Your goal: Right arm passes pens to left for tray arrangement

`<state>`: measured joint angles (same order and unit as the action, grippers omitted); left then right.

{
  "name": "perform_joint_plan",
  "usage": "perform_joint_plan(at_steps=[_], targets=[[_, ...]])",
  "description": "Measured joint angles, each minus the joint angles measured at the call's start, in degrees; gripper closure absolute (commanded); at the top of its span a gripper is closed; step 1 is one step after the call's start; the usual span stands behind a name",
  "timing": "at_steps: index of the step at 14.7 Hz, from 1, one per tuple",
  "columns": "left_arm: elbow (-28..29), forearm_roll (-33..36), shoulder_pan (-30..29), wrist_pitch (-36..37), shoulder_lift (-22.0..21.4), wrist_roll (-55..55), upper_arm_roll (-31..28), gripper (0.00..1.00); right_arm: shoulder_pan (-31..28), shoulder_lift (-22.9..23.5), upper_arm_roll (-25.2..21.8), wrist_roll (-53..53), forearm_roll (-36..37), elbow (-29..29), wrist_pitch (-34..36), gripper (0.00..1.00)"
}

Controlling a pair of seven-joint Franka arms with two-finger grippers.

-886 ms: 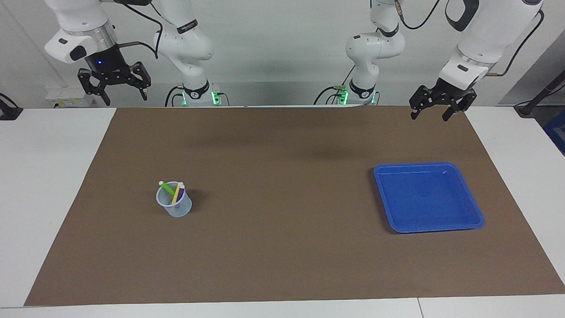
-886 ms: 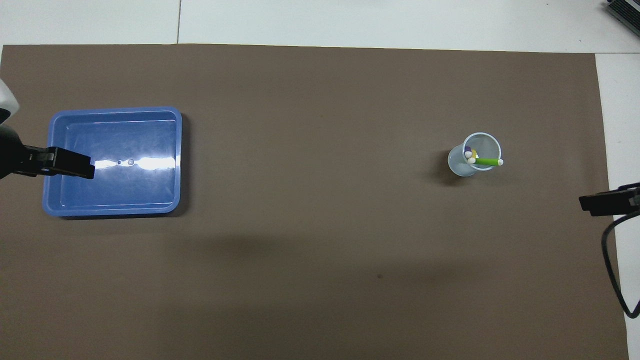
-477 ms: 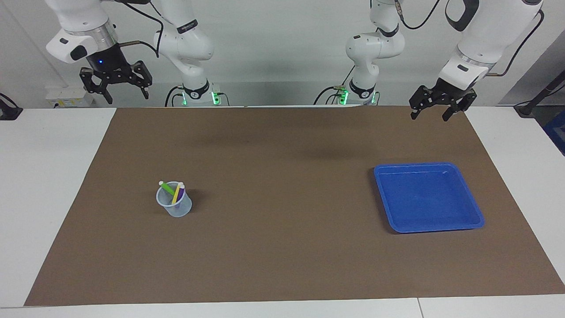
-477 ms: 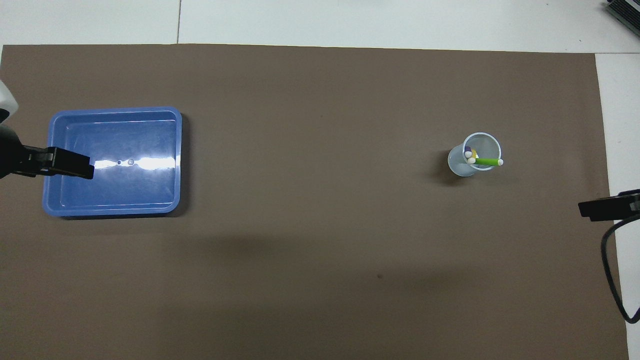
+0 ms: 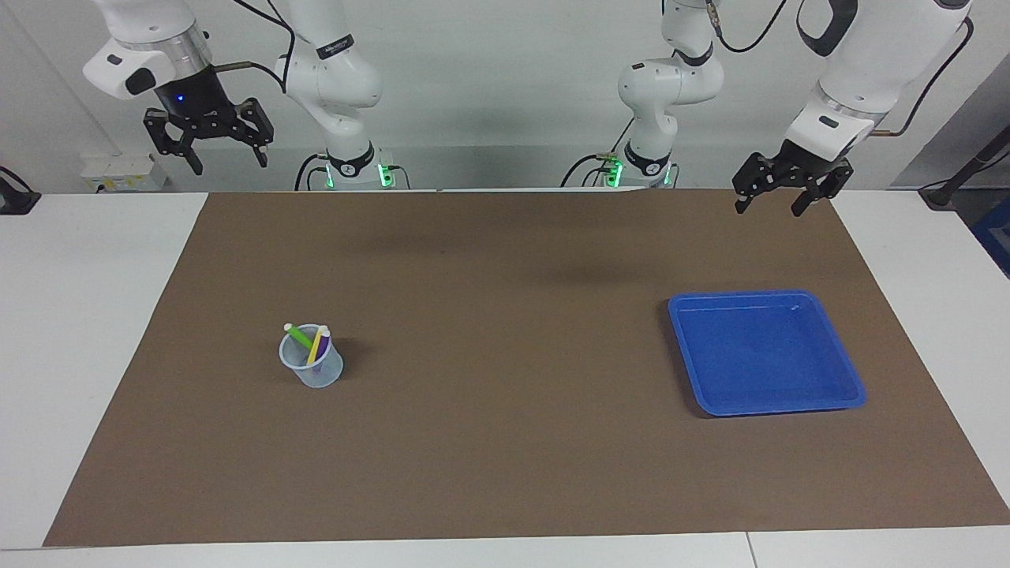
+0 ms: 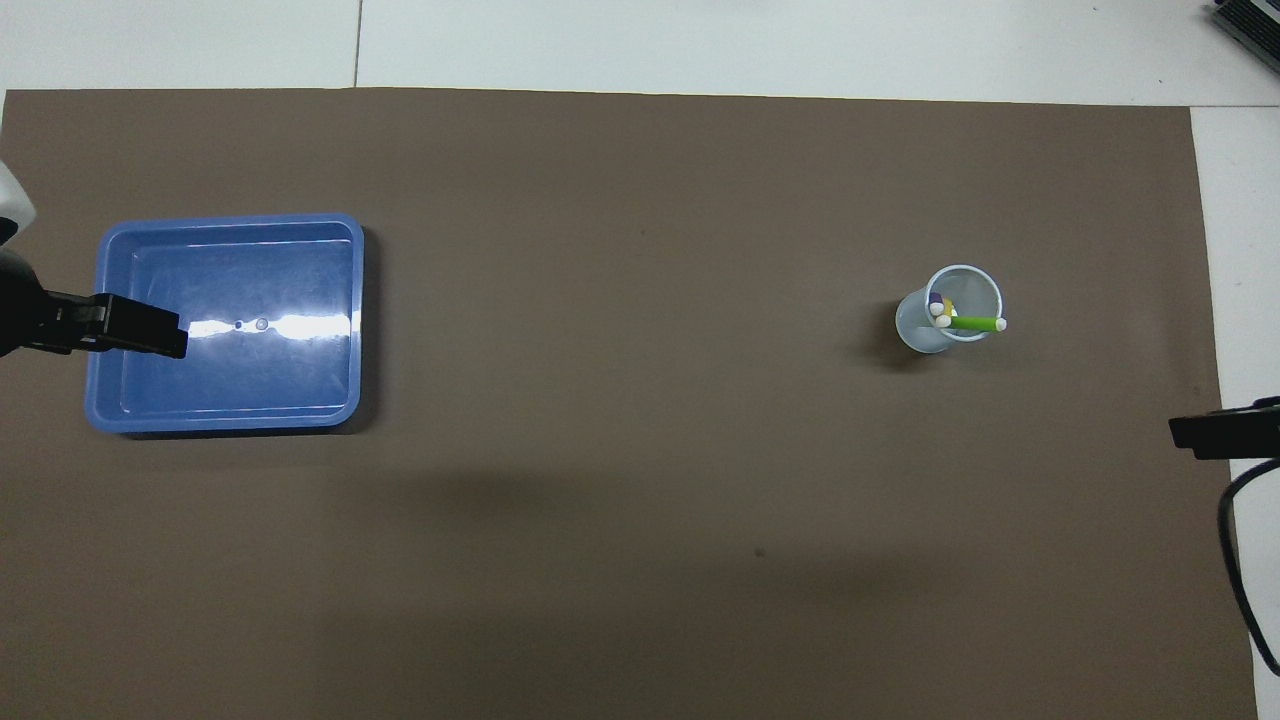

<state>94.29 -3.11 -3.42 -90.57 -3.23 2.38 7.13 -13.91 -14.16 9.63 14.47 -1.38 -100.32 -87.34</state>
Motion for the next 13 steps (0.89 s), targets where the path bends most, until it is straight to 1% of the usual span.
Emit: perform_joint_plan(at_steps=[9, 13], targets=[[0.1, 0.0, 0.0, 0.0, 0.0, 0.0, 0.0, 0.0, 0.0, -0.5, 0.0, 0.8, 0.0, 0.0, 1.0, 0.0], [0.1, 0.0, 0.0, 0.0, 0.0, 0.0, 0.0, 0.0, 0.0, -0.6, -0.4, 4.5, 0.0, 0.0, 1.6, 0.0]])
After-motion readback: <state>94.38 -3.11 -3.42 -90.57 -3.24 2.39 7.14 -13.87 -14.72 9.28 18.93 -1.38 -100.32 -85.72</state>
